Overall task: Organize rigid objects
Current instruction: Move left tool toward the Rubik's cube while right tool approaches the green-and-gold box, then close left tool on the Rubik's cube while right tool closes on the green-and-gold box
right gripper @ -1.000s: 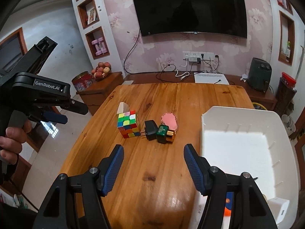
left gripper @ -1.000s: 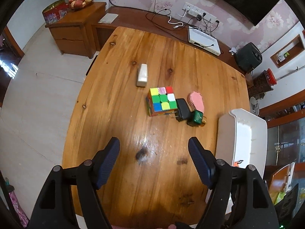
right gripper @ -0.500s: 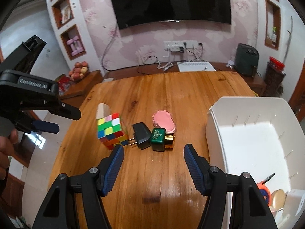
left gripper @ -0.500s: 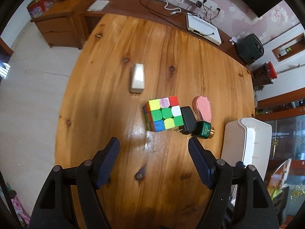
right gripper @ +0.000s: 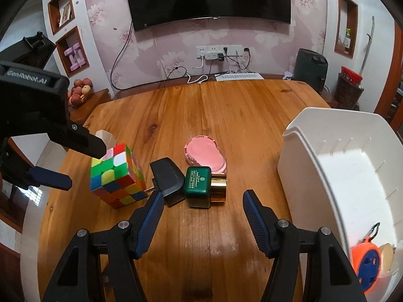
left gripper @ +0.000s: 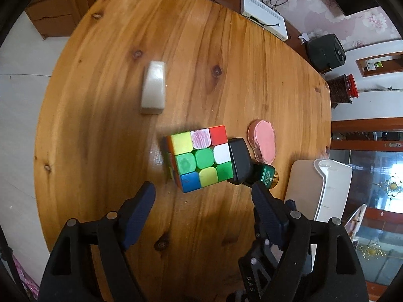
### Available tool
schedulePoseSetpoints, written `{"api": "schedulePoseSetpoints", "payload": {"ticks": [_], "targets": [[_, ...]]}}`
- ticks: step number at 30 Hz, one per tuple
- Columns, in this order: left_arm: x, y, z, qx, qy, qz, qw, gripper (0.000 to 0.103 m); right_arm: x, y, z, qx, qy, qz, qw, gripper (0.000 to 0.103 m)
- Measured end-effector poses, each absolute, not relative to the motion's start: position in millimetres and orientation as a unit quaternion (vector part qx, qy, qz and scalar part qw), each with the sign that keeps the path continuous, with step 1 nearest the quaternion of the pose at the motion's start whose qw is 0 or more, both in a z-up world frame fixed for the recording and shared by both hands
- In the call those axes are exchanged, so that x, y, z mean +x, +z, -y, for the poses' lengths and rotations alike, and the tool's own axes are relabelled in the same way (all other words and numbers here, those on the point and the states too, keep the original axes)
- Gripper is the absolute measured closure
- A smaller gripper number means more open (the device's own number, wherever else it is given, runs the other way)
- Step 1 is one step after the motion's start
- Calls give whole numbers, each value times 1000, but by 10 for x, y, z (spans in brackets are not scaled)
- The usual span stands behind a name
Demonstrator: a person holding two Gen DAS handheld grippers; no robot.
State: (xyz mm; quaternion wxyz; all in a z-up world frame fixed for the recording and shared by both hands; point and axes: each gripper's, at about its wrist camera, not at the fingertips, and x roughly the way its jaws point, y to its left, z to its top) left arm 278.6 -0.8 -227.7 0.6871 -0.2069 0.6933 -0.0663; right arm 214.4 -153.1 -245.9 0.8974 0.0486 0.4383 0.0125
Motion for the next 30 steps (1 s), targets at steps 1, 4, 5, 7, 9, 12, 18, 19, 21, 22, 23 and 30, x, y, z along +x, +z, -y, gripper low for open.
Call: {"api": "schedulePoseSetpoints", "payload": {"ticks": [1, 4, 5, 7, 9, 12, 18, 19, 21, 22, 23, 30], "targets": [[2796, -2295, 20, -206, -68, -695, 686, 21, 2156, -2480, 1527, 48, 11, -437, 898, 37], [2825, -2344, 36, -208, -71, -698, 681, 20, 2177, -2554, 1510, 47, 7, -439, 897, 37], [2835, -2364, 45, -208, -72, -700, 679, 20, 2189, -2583, 1513, 49, 8, -442, 896, 37], [2846, -2402, 59, -209, -72, -702, 677, 20, 2200, -2621, 1517, 55, 11, -443, 895, 37], [2860, -2444, 62, -209, -69, -707, 672, 20, 2199, -2640, 1518, 58, 13, -442, 895, 37], [2874, -2506, 63, -211, -64, -712, 666, 20, 2211, -2681, 1516, 63, 15, -442, 895, 37], [2900, -2599, 101, -210, -58, -718, 661, 20, 2275, -2731, 1527, 69, 10, -437, 897, 38], [2906, -2612, 102, -212, -57, -718, 661, 20, 2291, -2739, 1533, 70, 8, -437, 897, 38], [2911, -2638, 100, -215, -54, -719, 659, 20, 2318, -2750, 1543, 73, 7, -438, 896, 40], [2912, -2650, 108, -215, -54, -719, 659, 20, 2329, -2757, 1547, 73, 5, -439, 896, 41], [2916, -2663, 109, -214, -55, -720, 658, 20, 2337, -2764, 1544, 73, 3, -440, 895, 44], [2938, -2751, 142, -217, -51, -723, 654, 20, 2333, -2769, 1586, 84, 5, -442, 893, 53]]}}
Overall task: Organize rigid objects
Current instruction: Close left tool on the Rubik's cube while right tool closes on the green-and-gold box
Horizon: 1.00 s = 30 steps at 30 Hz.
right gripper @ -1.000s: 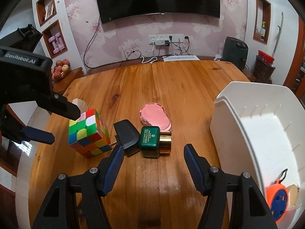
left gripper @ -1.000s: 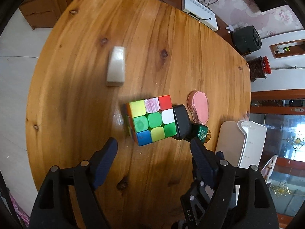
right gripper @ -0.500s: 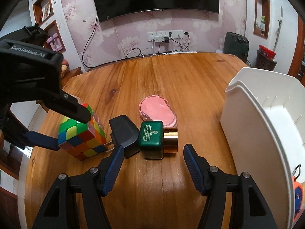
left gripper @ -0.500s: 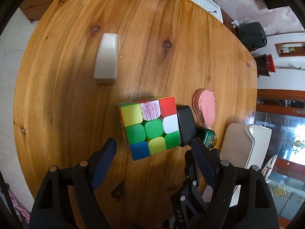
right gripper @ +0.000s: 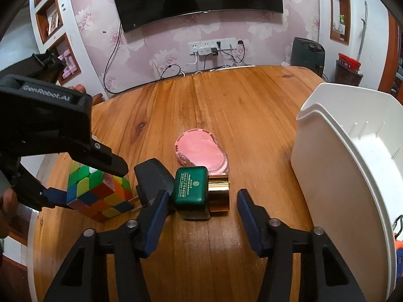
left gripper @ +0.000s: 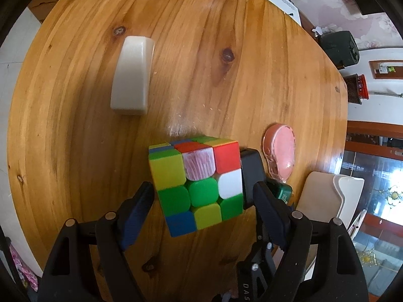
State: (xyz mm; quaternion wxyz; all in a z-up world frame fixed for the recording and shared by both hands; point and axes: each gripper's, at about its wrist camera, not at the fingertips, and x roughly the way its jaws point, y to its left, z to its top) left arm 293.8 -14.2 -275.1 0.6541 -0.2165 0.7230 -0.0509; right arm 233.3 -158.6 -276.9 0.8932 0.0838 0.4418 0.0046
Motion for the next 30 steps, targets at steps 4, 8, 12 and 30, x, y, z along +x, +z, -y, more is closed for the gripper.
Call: {"api": "schedulePoseSetpoints", "payload": {"ticks": [4, 8, 12, 30], "targets": [[2944, -2778, 126, -220, -52, -725, 651, 20, 2336, -2769, 1596, 87, 8, -443, 892, 57], [2948, -2778, 119, -220, -54, -725, 651, 21, 2352, -2774, 1605, 92, 9, -447, 890, 58], [2958, -2816, 84, -221, -53, -727, 648, 29, 2357, -2773, 1615, 98, 8, -451, 887, 58], [2877, -2737, -126, -233, -76, -724, 644, 34, 2383, -2730, 1611, 94, 8, -479, 873, 58]]}}
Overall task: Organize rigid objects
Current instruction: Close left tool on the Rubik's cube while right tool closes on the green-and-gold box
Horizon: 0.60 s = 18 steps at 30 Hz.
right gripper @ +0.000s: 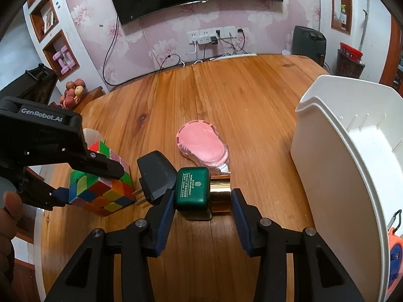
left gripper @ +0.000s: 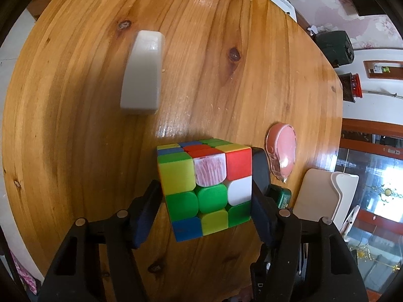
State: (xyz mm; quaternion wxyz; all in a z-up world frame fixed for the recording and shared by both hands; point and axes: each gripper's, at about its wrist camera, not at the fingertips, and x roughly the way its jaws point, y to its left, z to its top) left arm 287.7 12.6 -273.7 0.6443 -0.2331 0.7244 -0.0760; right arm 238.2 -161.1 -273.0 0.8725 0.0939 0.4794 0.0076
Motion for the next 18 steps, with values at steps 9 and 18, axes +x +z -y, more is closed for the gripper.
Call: {"api": "schedulePoseSetpoints", "payload": {"ticks": [9, 18], "targets": [[2818, -2641, -296, -247, -76, -714, 650, 37, 2306, -2625, 1602, 90, 11, -490, 867, 59], [2647, -2499, -449, -268, -77, -701, 656, 39, 2157, -2407, 1537, 77, 31, -488, 869, 59]]}}
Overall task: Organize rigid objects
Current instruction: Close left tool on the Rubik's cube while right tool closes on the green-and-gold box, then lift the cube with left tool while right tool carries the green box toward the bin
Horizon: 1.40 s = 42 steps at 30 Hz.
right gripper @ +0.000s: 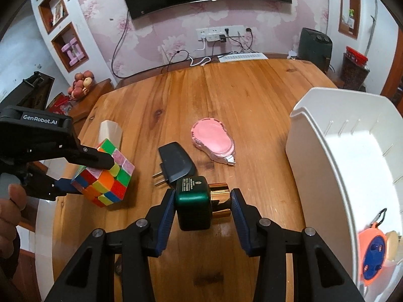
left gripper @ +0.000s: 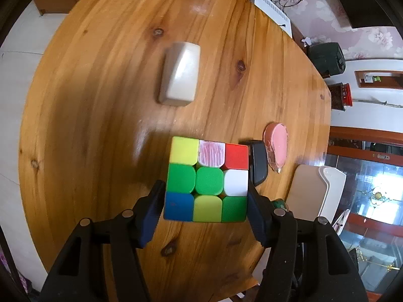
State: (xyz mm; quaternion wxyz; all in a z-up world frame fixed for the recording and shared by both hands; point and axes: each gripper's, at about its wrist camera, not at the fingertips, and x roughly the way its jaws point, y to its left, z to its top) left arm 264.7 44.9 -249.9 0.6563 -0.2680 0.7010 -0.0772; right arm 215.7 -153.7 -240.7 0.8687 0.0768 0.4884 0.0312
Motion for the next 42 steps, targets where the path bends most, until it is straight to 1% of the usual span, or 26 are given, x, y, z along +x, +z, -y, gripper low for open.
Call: {"api": "schedulePoseSetpoints", "payload": {"ticks": [10, 16, 27, 42], "targets": [[2436, -2263, -508, -290, -92, -682, 665, 39, 1928, -2021, 1537, 61, 65, -475, 875, 59], [2349, -2095, -443, -283, -109, -673, 674, 39, 1749, -1770, 1603, 58, 92, -465, 879, 59], [2158, -1790, 53, -256, -161, -650, 697, 39, 1428, -1424, 1938, 60, 109, -441, 889, 59], [1822, -1531, 873, -232, -222, -633, 705, 39, 1064, -1236, 2617, 73, 115, -427, 894, 59]]}}
